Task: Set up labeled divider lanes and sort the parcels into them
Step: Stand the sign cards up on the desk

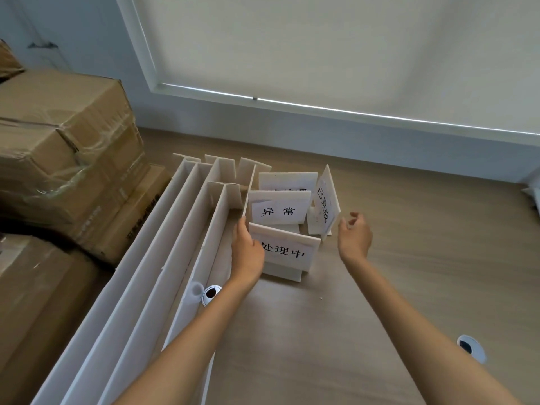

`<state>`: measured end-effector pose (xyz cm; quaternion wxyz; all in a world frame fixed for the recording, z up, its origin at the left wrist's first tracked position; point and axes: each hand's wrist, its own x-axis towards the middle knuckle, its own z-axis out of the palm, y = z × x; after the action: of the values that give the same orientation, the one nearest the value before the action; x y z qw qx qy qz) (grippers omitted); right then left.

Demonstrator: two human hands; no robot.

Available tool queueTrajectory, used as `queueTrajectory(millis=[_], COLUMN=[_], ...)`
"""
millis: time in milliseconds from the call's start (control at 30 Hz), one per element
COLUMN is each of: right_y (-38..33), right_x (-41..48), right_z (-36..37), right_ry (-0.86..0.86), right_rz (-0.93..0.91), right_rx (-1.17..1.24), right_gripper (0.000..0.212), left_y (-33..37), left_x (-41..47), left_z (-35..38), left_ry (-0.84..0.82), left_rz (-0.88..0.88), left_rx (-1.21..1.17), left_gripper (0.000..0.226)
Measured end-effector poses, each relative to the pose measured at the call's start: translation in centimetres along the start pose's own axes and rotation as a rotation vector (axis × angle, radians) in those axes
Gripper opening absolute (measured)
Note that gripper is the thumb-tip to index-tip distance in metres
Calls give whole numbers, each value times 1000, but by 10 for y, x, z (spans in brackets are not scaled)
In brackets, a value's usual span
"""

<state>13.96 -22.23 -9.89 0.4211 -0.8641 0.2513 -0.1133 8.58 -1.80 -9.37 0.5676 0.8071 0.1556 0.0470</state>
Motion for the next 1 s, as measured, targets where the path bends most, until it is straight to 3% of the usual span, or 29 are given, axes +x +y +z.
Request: queueTrajectory(millis=[100, 200, 367, 533, 733, 900, 1000], right_y=[-7, -5, 7, 6, -21, -47, -38], right_x=[18, 28, 45, 51, 9, -66, -100], right_z=[7, 17, 3, -80, -192, -263, -293], right_ry=[-81, -132, -13, 118, -69, -334, -367], right_rz=[-56, -80, 36, 17, -186, -307, -329], right_rx=[-158, -271, -153, -151, -37, -10, 10], right_gripper=[43, 28, 22, 19, 14, 16, 14], left_y=[10, 14, 19, 50, 126, 166, 171], left_x=[-1, 0, 1, -14, -70, -132, -165], left_z=[-1, -1, -8, -21, -21, -20, -20], left_ry=[79, 119, 113, 114, -81, -338, -378], left_rz=[57, 110, 207, 315, 362, 277, 328], left_rx=[18, 25, 38, 68, 48, 45, 50], left_gripper=[64, 61, 59, 58, 49, 72, 48])
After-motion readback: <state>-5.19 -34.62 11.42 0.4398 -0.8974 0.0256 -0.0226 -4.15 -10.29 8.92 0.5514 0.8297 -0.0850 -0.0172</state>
